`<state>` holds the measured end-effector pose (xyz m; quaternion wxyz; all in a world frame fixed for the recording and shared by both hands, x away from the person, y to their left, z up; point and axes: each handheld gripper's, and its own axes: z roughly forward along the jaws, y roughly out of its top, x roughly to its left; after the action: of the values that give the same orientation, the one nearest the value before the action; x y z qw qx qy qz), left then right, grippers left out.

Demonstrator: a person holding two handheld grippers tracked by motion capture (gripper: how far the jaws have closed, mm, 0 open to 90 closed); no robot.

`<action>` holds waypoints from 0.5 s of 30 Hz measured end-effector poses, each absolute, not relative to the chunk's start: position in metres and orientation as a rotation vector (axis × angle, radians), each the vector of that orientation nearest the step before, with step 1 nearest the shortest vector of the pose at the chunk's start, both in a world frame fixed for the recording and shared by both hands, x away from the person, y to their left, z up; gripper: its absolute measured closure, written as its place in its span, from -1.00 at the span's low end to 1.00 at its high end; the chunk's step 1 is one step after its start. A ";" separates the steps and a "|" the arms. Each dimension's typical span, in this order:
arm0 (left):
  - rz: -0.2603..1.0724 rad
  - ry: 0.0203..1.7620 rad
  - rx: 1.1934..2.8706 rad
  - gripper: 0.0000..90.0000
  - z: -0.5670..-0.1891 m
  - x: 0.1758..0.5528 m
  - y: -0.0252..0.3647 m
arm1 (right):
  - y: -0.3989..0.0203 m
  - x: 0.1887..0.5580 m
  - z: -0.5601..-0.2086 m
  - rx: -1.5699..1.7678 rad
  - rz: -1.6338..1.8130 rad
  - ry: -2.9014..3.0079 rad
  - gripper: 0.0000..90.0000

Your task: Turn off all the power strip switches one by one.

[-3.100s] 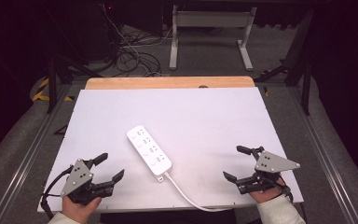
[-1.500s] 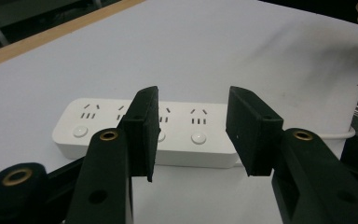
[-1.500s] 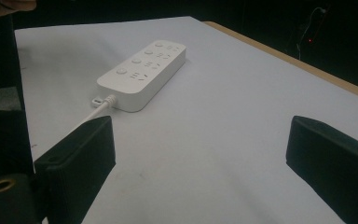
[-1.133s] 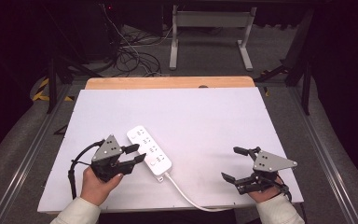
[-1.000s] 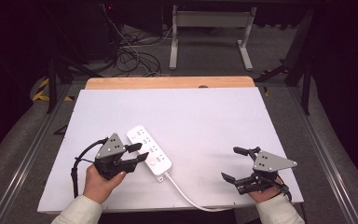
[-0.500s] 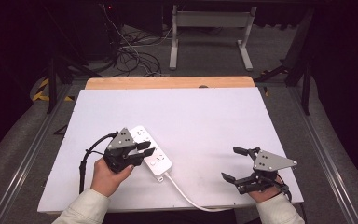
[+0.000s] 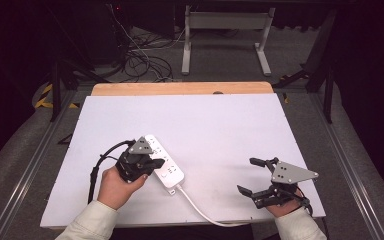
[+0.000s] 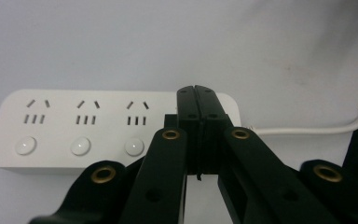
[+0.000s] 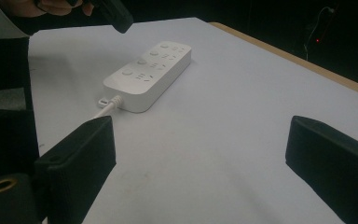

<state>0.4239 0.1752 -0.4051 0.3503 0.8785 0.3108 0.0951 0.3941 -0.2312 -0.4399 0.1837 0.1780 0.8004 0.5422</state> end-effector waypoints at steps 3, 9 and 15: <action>0.208 0.838 2.331 1.00 -0.408 0.428 0.172 | -0.231 0.394 -0.440 0.500 1.529 2.259 -0.80; 0.167 0.862 2.392 1.00 -0.412 0.433 0.167 | -0.231 0.394 -0.440 0.497 1.531 2.262 -0.80; 0.131 0.881 2.449 1.00 -0.417 0.438 0.161 | -0.231 0.394 -0.440 0.500 1.530 2.267 -0.80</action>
<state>0.4384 0.1610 -0.4169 0.2647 0.9063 0.3259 0.0484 0.3943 -0.2307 -0.4403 0.1796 0.1768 0.8021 0.5414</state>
